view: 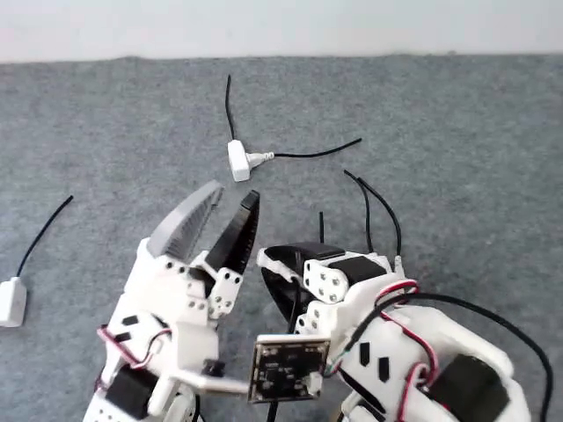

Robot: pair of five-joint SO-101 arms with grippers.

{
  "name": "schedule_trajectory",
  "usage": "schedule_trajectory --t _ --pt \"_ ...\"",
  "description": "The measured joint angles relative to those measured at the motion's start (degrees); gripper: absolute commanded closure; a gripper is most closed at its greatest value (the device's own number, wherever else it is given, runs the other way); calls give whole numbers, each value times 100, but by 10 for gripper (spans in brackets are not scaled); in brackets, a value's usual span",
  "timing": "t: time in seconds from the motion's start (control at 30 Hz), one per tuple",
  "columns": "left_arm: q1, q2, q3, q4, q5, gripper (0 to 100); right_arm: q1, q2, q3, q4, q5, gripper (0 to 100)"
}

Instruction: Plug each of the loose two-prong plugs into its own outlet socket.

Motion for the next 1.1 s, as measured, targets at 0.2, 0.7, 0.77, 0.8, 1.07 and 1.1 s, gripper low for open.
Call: schedule_trajectory --t 0.2,0.7,0.77,0.8,1.07,1.1 --pt "-738 0 712 0 563 839 0 62 9 158 -316 989" --pt "-2734 0 703 2031 2374 838 932 800 712 659 -949 989" --pt "-2919 0 651 2435 2585 838 932 1090 747 958 -800 989" --pt "-2989 0 642 2558 2716 838 976 1187 756 1134 -677 989" --pt "-3121 0 985 2497 3095 838 967 1503 1354 1987 0 989" --pt "-3130 0 1037 2435 3095 838 985 1503 1486 1987 44 989"
